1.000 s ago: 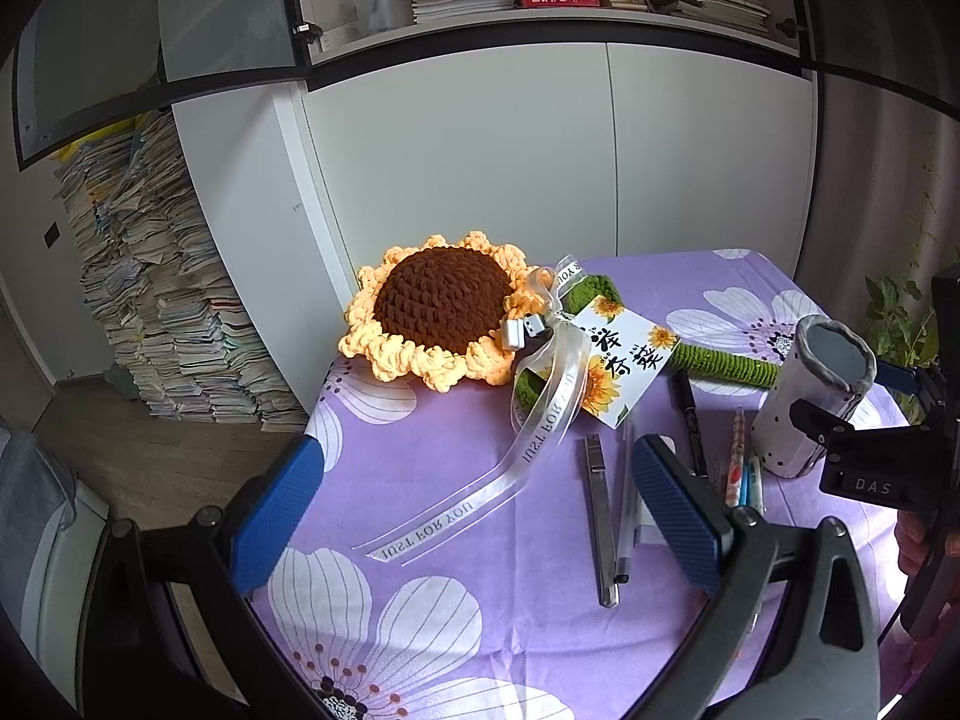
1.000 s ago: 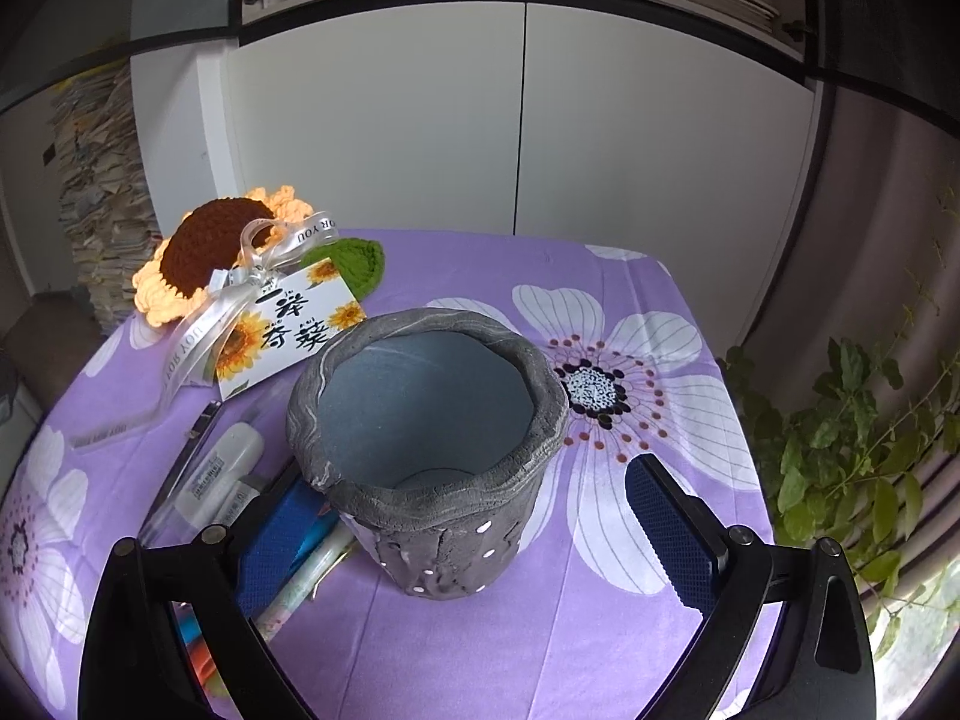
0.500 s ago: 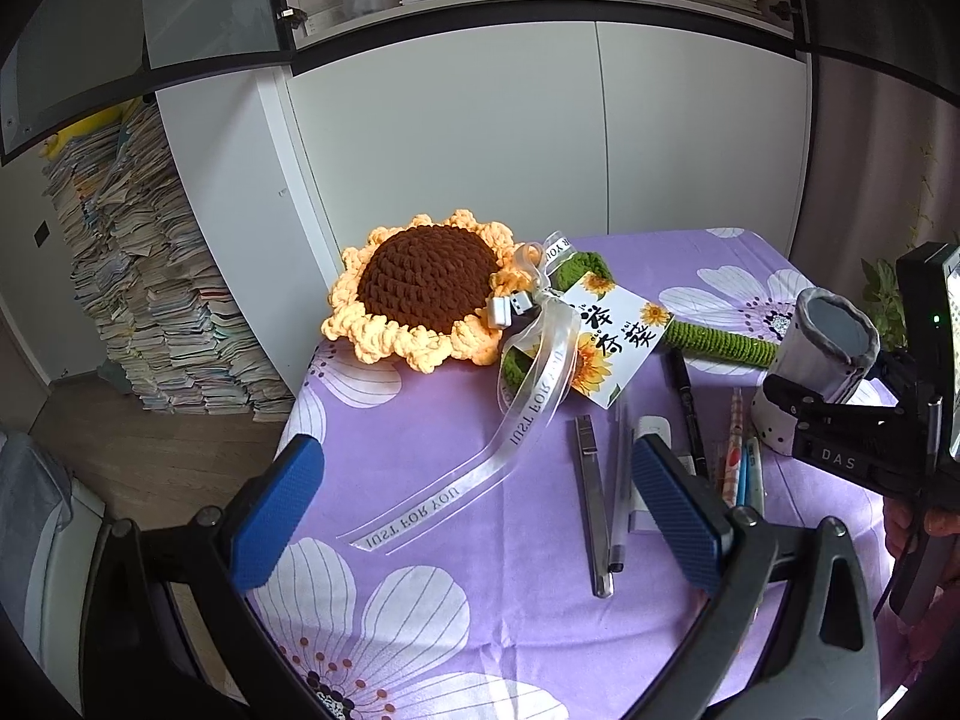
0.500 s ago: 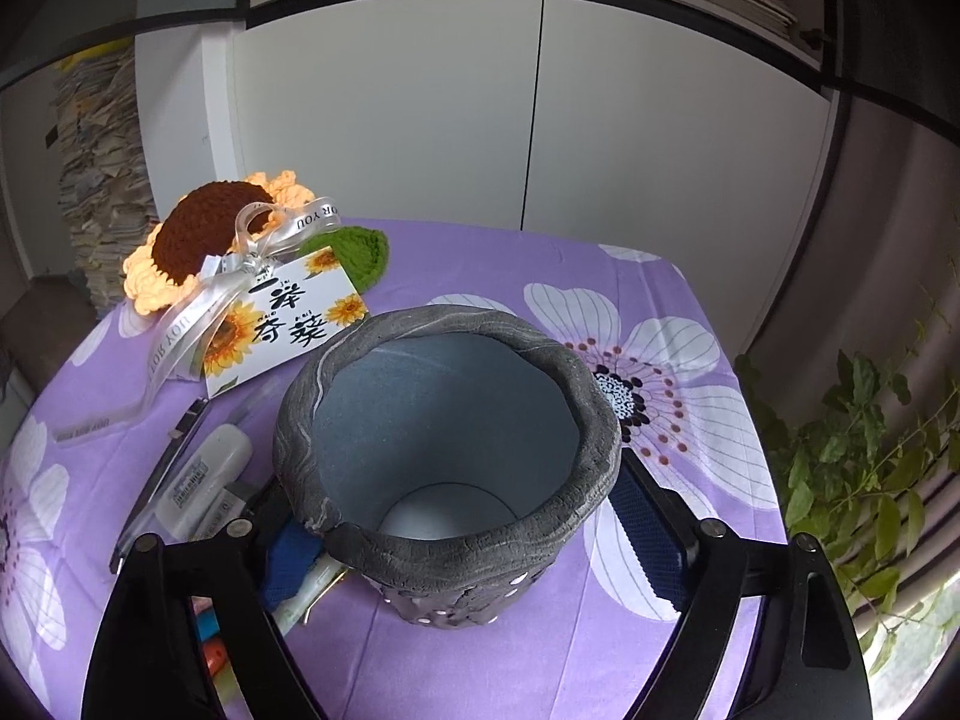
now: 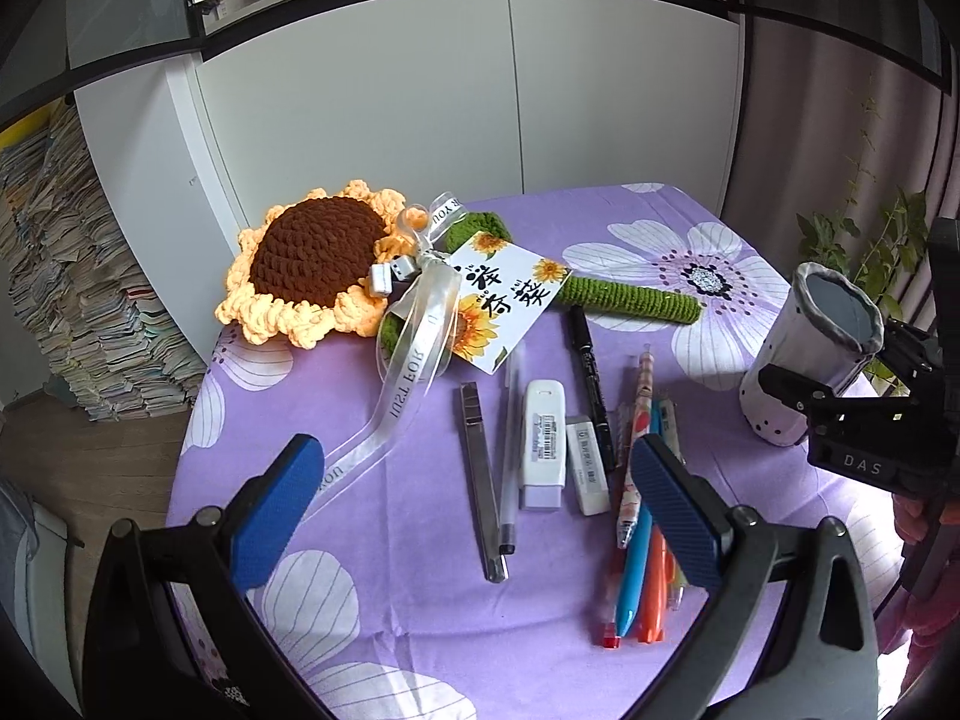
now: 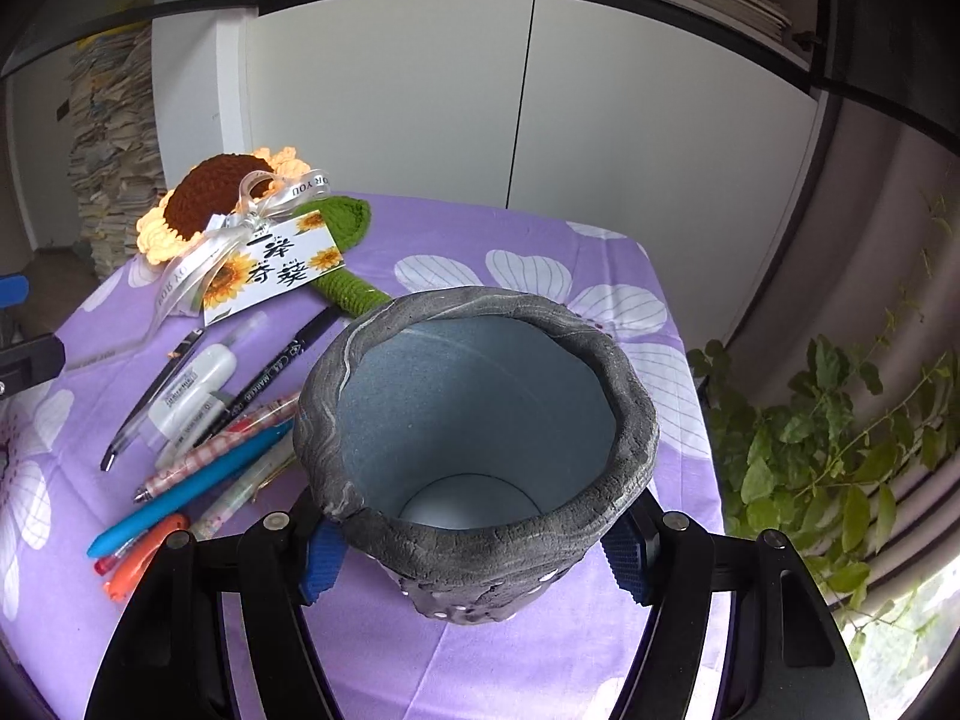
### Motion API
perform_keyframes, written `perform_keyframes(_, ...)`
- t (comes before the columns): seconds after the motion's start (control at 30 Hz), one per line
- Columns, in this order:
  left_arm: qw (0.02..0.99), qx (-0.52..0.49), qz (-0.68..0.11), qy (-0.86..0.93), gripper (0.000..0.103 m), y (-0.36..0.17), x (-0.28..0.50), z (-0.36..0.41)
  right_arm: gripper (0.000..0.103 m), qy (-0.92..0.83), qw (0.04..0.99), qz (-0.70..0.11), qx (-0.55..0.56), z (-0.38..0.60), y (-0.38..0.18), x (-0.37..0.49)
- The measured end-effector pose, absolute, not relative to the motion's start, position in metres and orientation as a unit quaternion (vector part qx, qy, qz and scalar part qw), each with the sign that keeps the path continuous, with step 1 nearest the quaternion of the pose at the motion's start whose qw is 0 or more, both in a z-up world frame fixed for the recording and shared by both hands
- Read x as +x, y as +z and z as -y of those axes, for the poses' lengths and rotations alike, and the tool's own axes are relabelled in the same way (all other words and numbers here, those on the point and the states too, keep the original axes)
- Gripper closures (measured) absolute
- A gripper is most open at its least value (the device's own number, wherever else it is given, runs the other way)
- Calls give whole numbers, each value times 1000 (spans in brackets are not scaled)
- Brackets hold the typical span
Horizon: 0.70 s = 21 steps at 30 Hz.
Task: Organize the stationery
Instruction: 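Grasp the pink checkered pen with the left gripper while the right gripper holds the grey cup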
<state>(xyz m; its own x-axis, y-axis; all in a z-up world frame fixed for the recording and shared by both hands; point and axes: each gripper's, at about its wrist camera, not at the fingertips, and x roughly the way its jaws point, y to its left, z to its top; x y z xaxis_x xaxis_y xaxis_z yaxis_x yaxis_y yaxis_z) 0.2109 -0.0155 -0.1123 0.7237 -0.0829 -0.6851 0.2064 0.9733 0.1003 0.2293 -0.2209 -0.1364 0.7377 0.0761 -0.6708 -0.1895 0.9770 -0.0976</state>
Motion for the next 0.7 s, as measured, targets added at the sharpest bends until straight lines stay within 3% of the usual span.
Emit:
perform_keyframes(0.27,919,98,-364,-114,1,-114,212,43,32,105,939,-318,-74,220,-146,224)
perform_keyframes(0.53,902,108,-387,-156,10,-126,236,76,32,119,941,-315,-36,228,-142,225)
perform_keyframes(0.6,897,131,-392,-156,18,-130,244,87,32,115,941,-316,-49,223,-144,224)
perform_keyframes(0.67,887,157,-404,-159,45,-136,253,99,32,113,940,-317,-59,219,-145,223)
perform_keyframes(0.7,881,161,-413,-164,52,-139,260,102,32,114,940,-316,-60,220,-146,222)
